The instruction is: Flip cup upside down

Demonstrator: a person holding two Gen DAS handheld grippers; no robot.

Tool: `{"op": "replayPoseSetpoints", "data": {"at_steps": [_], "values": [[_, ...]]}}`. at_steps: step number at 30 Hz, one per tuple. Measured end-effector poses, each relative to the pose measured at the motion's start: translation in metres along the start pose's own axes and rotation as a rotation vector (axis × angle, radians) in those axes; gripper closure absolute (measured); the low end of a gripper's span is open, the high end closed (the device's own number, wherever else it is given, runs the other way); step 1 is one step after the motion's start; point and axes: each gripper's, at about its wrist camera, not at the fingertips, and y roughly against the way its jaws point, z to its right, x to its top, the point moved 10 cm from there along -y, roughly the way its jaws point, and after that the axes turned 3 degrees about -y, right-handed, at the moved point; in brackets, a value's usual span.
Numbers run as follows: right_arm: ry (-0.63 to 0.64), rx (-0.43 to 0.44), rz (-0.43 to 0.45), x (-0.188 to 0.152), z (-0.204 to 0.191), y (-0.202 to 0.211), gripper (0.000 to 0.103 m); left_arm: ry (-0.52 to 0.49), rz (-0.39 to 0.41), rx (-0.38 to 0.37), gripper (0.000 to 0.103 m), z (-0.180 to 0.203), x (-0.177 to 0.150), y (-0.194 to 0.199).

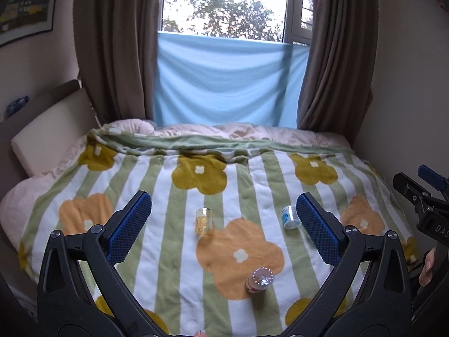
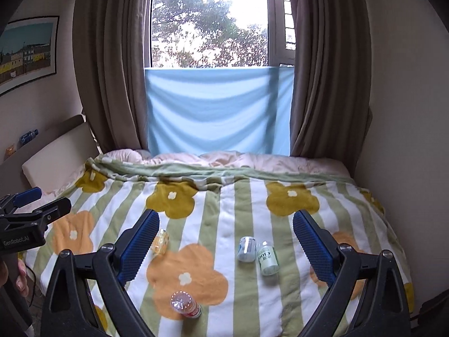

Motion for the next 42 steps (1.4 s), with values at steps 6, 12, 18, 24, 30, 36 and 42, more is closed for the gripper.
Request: {"op": "replayPoseSetpoints", "data": {"at_steps": [6, 12, 18, 24, 30, 36, 42], "values": [[-0.003, -0.017, 0.065, 0.0, -0.005, 0.019, 0.008, 0.012, 0.061, 0.02, 0.0, -0.008, -0.003, 0.027], [-0.005, -0.018, 0.092, 0.0, -0.008, 0.028, 0.008, 0.01, 0.087, 0.041, 0.0, -0.012, -0.004, 0.035], [-0.009, -0.016, 0.105, 0.002, -0.009, 0.032, 0.008, -0.009, 0.094, 0.035, 0.0, -0.007, -0.003, 0.035], [-0.012, -0.022, 0.114, 0.006, -0.008, 0.037, 0.008, -0.015, 0.099, 0.014, 0.0, 0.001, -0.003, 0.034], [-0.015, -0.024, 0.117, 0.006, -0.007, 0.038, 0.008, -0.017, 0.096, 0.007, 0.0, 0.003, -0.003, 0.033], [-0.014, -0.026, 0.118, 0.006, -0.007, 0.038, 0.008, -0.024, 0.093, 0.008, 0.0, 0.006, -0.003, 0.032], [-0.014, -0.027, 0.12, 0.007, -0.007, 0.038, 0.008, -0.03, 0.102, 0.021, 0.0, 0.006, -0.003, 0.034]]}}
